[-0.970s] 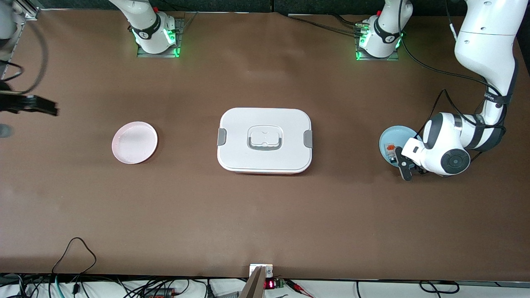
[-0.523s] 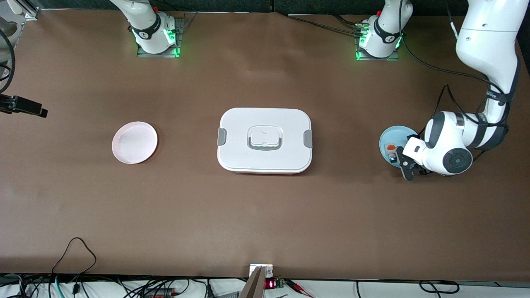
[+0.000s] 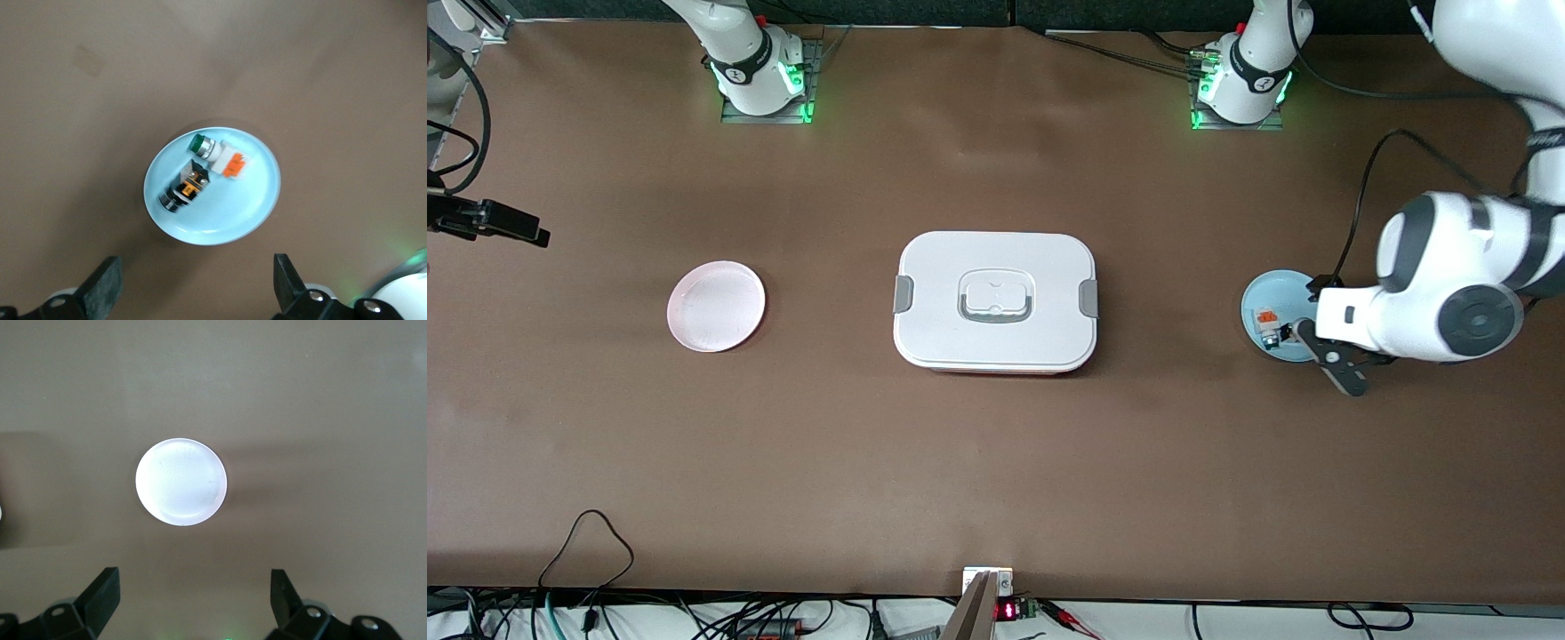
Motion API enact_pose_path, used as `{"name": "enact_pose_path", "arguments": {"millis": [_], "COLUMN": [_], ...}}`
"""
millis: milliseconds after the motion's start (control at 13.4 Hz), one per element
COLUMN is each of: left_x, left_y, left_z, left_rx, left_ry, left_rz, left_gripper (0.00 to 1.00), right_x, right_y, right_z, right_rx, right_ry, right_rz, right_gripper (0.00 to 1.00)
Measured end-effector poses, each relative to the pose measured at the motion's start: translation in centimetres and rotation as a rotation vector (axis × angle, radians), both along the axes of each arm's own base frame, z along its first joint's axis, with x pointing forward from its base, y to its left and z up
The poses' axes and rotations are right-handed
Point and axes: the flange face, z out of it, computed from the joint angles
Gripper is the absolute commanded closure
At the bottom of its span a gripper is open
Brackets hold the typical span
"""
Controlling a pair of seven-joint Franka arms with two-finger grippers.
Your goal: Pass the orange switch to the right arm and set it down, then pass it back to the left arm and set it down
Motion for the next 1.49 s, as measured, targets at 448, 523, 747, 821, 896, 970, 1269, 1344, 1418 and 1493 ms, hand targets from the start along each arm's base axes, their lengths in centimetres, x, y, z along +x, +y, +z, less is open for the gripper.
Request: {"name": "enact_pose_path", "arguments": {"millis": [448, 523, 747, 821, 896, 970, 1269, 1344, 1418, 1493], "left_x": [-0.1, -0.8, -3.2, -3.8, -4.4, -5.0, -6.5, -6.5, -6.6, -6.8], "left_y": [-2.0, -2.4, -2.7, -2.6, -2.2, -1.5, 0.3, 0.5, 0.8, 1.0], "left_z": [13.4, 15.6, 20.6, 21.5, 22.2, 22.9, 25.1, 25.1, 25.0, 24.7], "left_rx": [0.038, 0.035, 0.026, 0.035, 0.042, 0.039, 0.016, 0.003, -0.005, -0.007], "left_ry": [-0.186, -0.217, -0.263, -0.275, -0.283, -0.288, -0.329, -0.343, -0.351, -0.352], "left_rz": [0.363, 0.448, 0.629, 0.691, 0.756, 0.804, 0.809, 0.78, 0.761, 0.753], "left_gripper": [0.0, 0.0, 0.0, 0.0, 0.0, 0.0, 0.0, 0.0, 0.0, 0.0], "right_x": [-2.8, -2.9, -2.8, -2.8, -2.8, -2.8, -2.8, -2.8, -2.8, -2.9], "right_y": [0.5, 0.6, 2.2, 2.4, 2.4, 2.2, 2.5, 2.5, 2.5, 2.5], "right_z": [1.8, 1.9, 2.2, 2.2, 2.2, 2.3, 2.5, 2.5, 2.5, 2.5], "right_rx": [0.0, -0.003, -0.04, -0.042, -0.042, -0.042, -0.022, -0.022, -0.022, -0.022], "right_ry": [-0.051, -0.07, -0.078, -0.078, -0.079, -0.08, -0.087, -0.088, -0.086, -0.082], "right_rz": [0.004, 0.007, 0.047, 0.051, 0.05, 0.047, 0.042, 0.032, 0.023, 0.022], "right_gripper": [0.0, 0.0, 0.0, 0.0, 0.0, 0.0, 0.0, 0.0, 0.0, 0.0]}}
